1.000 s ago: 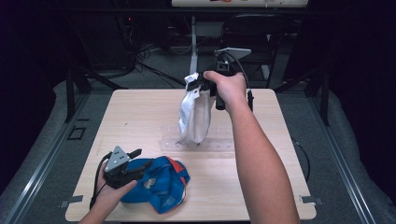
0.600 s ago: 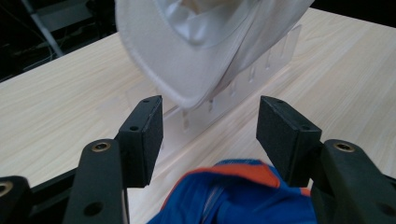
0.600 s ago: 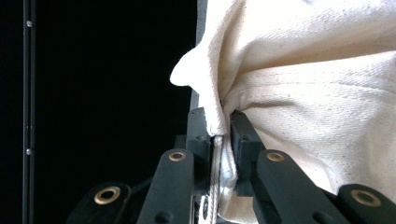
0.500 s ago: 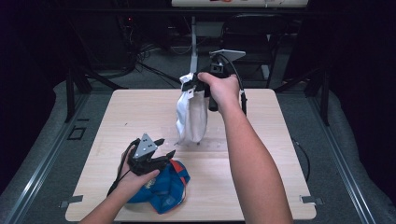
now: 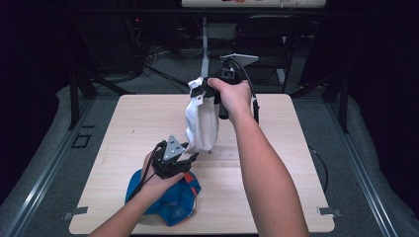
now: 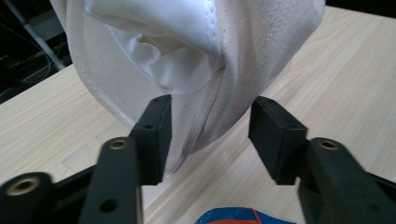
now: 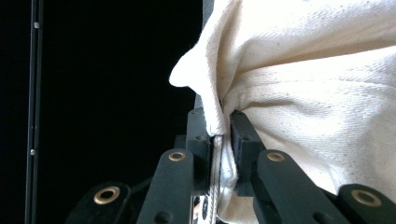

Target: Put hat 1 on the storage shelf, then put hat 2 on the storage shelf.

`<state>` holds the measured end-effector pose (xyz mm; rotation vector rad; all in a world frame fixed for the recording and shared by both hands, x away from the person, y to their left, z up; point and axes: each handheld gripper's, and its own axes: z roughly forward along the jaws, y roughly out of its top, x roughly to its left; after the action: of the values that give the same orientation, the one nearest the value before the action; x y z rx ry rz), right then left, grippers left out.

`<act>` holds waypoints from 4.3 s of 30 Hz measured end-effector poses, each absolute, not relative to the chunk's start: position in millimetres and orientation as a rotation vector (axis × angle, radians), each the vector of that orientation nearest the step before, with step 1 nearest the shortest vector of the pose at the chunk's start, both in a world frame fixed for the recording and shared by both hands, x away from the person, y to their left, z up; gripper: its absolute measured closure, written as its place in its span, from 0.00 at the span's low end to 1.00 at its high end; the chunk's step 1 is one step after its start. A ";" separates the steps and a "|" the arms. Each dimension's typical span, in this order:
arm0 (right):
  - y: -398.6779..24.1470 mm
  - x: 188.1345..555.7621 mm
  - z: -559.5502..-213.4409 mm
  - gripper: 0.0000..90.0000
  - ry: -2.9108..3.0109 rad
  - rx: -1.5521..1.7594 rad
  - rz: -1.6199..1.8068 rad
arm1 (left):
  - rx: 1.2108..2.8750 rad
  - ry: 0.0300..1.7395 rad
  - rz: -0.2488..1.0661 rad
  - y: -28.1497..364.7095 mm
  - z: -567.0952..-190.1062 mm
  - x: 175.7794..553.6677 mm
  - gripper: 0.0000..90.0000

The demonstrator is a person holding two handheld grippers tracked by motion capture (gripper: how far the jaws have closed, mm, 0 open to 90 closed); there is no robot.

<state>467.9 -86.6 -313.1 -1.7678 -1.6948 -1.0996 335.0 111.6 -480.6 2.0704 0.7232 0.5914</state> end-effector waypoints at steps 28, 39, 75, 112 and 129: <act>-83.8 460.5 -328.4 0.80 -1.754 -1.734 -1.066 | 2.042 0.761 0.564 151.4 -486.3 343.3 0.93; -112.9 442.1 -315.8 0.69 -1.801 -1.725 -1.176 | 2.026 0.804 0.570 162.0 -489.0 341.9 0.93; -193.6 363.7 -408.0 0.62 -2.005 -1.835 -1.205 | 2.004 0.852 0.531 176.0 -500.9 321.4 0.67; -154.5 295.5 -501.2 0.65 -2.171 -1.717 -1.264 | 1.948 1.181 0.485 279.0 -529.9 311.4 0.58; -104.3 301.0 -539.7 0.60 -2.183 -1.462 -1.134 | 1.923 1.234 0.525 293.1 -530.4 288.6 0.58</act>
<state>301.0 -104.3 -539.7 -1.4619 -2.1833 -1.1343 288.6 293.1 -530.4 1.9226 1.2341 0.5253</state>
